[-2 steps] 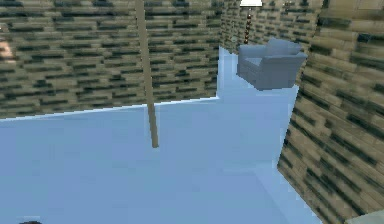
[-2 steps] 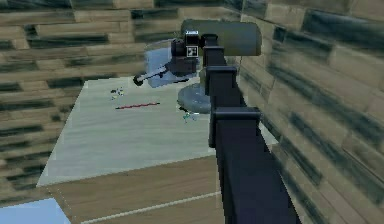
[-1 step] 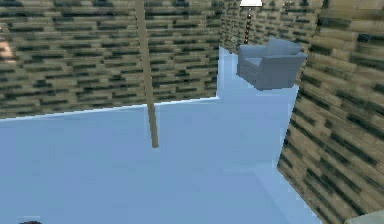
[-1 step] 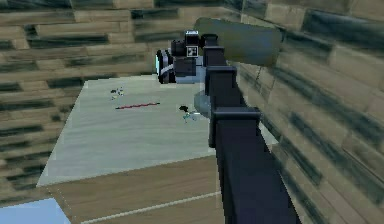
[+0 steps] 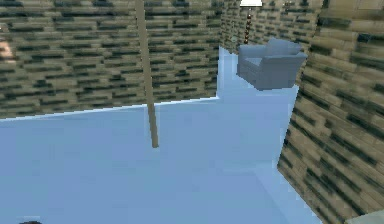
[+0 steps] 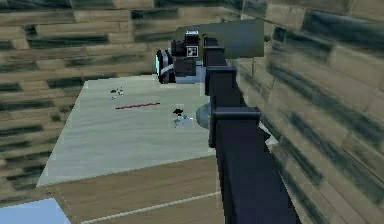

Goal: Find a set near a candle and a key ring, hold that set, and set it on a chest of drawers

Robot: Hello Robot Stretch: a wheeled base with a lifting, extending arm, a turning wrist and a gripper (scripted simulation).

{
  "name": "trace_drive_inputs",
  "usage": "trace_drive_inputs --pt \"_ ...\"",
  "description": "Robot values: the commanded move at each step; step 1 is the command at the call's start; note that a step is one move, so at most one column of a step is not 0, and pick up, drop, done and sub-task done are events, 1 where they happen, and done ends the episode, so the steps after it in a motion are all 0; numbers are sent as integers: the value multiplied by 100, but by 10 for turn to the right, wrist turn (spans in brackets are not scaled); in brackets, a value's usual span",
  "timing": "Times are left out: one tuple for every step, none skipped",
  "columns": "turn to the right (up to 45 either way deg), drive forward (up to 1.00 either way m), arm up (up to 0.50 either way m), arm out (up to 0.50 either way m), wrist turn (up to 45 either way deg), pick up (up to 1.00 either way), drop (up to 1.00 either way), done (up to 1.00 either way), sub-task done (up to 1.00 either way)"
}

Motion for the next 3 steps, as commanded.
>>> trace_drive_inputs --pt "0 0 0 0 0 0 100 0 0" --pt "0 0 0 -10 0 0 0 0 0" --pt "0 0 0 0 0 0 0 100 0"
